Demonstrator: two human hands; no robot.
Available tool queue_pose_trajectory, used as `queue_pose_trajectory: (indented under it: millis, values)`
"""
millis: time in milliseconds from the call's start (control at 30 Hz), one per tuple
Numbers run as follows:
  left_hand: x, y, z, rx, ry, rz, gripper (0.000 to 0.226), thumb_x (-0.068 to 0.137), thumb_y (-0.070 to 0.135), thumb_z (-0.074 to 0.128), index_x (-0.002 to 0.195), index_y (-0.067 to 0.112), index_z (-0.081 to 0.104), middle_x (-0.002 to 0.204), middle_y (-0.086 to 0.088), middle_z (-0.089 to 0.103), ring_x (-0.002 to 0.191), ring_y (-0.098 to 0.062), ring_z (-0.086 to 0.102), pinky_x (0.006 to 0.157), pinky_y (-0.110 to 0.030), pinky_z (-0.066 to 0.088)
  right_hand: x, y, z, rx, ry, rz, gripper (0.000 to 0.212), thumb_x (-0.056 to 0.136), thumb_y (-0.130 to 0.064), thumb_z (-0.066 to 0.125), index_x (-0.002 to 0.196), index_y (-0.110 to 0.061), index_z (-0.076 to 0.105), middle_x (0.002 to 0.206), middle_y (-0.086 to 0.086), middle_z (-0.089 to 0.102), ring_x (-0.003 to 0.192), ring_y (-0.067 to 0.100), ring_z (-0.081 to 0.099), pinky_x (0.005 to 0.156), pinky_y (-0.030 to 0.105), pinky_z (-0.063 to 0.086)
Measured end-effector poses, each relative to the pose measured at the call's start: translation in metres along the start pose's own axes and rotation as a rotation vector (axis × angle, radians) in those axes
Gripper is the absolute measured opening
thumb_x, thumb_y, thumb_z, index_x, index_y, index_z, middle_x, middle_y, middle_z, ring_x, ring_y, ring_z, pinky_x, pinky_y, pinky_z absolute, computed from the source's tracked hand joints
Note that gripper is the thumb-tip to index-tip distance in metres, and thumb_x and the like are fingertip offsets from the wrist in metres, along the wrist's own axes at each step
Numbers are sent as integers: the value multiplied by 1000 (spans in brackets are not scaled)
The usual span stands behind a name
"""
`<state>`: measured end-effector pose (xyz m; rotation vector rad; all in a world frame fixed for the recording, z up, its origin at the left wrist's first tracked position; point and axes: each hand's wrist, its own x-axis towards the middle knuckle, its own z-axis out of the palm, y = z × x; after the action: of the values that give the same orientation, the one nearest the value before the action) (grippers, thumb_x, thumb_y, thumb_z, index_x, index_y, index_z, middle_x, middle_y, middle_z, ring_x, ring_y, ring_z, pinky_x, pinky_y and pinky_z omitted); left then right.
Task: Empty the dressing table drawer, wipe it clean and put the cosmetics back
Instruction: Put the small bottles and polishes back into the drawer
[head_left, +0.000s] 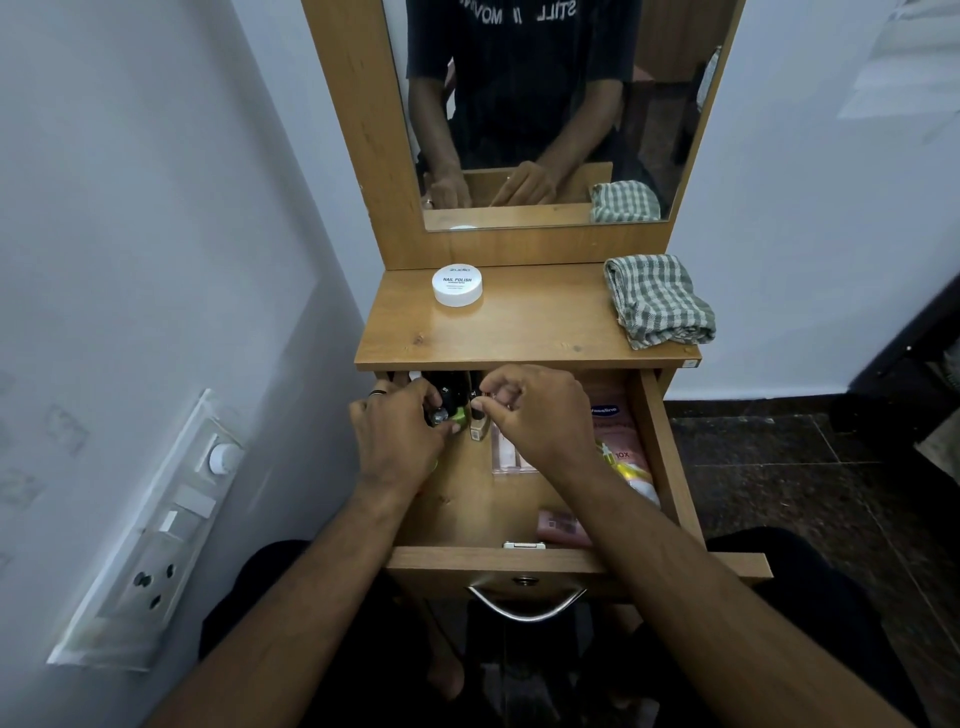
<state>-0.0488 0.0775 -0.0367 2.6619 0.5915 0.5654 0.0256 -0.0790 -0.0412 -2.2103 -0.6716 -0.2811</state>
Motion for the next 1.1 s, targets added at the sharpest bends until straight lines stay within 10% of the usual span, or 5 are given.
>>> queue_pose_trajectory:
  millis: [733,1100]
  values:
    - [3,-1,0,-53,49,-18,39,67,55,85,89,29,64,92,11,70,92,-17,61,76,-34,35,22,-9,-5,-67,173,-95,14,84,-39,76,91,-29,70,86,-14,65,69,2,58,58,27,52]
    - [0,-2,-4,-281,142,-40,33,89,57,52,84,26,61,80,16,61,83,-13,58,74,-34,36,118,-32,16,-136,-5,21,50,79,-43,80,124,-27,66,120,-2,57,113,18,53,95,36,48]
